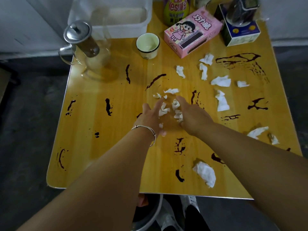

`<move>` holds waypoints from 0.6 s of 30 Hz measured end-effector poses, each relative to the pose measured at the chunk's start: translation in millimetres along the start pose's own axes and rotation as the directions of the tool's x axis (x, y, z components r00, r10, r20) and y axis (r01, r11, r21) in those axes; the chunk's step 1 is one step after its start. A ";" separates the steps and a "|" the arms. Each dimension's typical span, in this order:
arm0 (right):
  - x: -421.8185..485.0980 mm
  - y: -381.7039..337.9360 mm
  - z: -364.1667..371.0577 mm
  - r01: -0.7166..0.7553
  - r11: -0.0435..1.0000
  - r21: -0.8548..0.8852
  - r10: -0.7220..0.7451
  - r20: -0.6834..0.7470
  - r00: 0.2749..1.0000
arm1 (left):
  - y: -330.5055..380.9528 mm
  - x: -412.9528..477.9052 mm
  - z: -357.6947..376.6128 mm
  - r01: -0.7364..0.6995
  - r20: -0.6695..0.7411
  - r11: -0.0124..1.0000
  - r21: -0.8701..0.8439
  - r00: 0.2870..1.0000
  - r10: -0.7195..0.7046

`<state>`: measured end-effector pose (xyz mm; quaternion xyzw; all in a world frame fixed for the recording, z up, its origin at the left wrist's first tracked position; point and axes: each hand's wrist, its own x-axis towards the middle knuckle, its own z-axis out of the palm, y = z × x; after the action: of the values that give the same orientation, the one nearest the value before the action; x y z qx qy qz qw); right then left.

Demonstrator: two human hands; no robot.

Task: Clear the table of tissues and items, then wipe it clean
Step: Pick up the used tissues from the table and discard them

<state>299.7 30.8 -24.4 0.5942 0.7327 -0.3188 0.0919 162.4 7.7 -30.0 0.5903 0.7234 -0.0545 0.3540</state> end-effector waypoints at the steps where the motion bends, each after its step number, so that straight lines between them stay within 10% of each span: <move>1: 3.6 -1.0 -1.5 0.011 1.000 -0.008 -0.011 0.013 1.000 | 0.8 3.1 -2.7 -0.001 -0.003 1.000 0.003 1.000 0.001; 18: 48.1 -12.8 -24.6 0.068 0.996 0.053 -0.075 0.143 0.987 | 17.8 41.7 -28.8 -0.023 -0.006 0.999 -0.031 1.000 0.023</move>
<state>280.5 82.9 -25.3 0.5449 0.7370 -0.3818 0.1192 163.2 61.3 -26.6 0.5932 0.7182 -0.0374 0.3618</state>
